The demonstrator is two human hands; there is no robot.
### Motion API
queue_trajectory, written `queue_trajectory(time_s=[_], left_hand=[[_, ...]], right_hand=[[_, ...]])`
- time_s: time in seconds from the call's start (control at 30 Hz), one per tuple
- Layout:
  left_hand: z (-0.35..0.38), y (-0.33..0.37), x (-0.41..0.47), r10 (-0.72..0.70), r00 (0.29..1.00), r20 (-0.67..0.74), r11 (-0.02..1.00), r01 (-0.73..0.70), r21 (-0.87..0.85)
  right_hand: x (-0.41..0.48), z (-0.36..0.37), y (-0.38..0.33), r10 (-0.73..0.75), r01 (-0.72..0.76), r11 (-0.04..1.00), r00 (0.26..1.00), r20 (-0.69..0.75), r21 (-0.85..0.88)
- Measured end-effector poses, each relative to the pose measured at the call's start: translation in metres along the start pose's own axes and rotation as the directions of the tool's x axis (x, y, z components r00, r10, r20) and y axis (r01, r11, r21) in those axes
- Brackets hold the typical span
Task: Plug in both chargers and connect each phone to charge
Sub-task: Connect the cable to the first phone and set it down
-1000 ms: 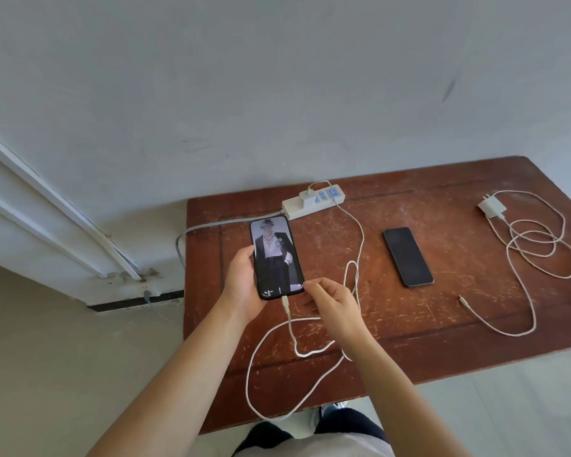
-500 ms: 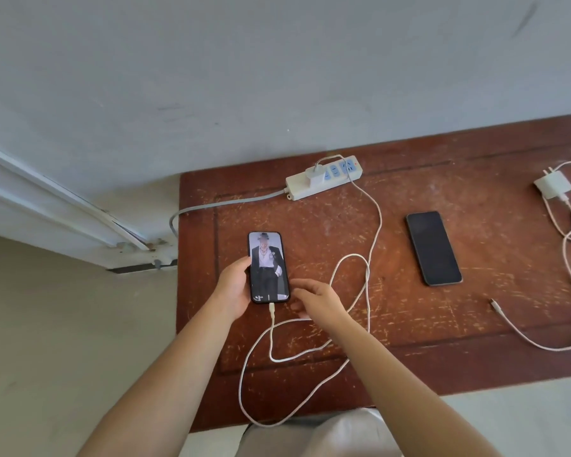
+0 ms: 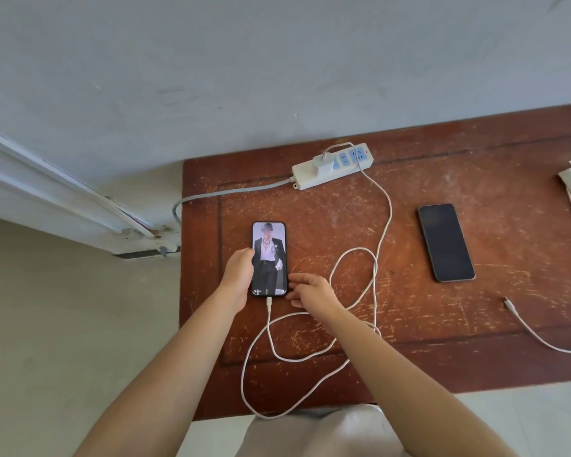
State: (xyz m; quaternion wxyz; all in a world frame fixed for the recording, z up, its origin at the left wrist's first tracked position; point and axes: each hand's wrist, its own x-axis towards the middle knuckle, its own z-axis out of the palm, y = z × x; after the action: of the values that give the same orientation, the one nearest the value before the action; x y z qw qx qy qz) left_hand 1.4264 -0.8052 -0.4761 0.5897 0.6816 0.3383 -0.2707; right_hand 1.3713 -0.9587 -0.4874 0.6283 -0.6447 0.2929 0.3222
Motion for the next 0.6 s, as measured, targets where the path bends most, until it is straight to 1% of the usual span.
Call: queue_trajectory(time_s=[0.1, 0.27, 0.43, 0.53, 0.6], left_hand=[[-0.002, -0.004, -0.004, 0.017, 1.000, 0.023, 0.999, -0.018, 0.042], [-0.001, -0.011, -0.010, 0.055, 0.997, 0.055, 0.997, -0.058, 0.059], [-0.002, -0.020, -0.016, 0.081, 0.993, 0.091, 0.991, -0.090, 0.102], [-0.008, -0.025, -0.022, 0.121, 0.989, 0.085, 0.979, -0.133, 0.153], [-0.013, -0.025, -0.026, 0.122, 0.991, 0.060, 0.975, -0.131, 0.178]], right_hand=[[0.001, 0.001, 0.001, -0.020, 0.020, 0.999, 1.000, -0.005, -0.032], [0.000, 0.000, 0.001, -0.046, 0.044, 0.995, 0.999, -0.020, -0.094], [-0.001, -0.002, 0.003, -0.067, 0.062, 0.991, 0.997, -0.034, -0.115], [-0.002, -0.004, 0.004, -0.071, 0.068, 0.992, 0.997, -0.029, -0.104], [-0.005, -0.006, 0.002, -0.080, 0.076, 0.991, 0.996, -0.031, -0.111]])
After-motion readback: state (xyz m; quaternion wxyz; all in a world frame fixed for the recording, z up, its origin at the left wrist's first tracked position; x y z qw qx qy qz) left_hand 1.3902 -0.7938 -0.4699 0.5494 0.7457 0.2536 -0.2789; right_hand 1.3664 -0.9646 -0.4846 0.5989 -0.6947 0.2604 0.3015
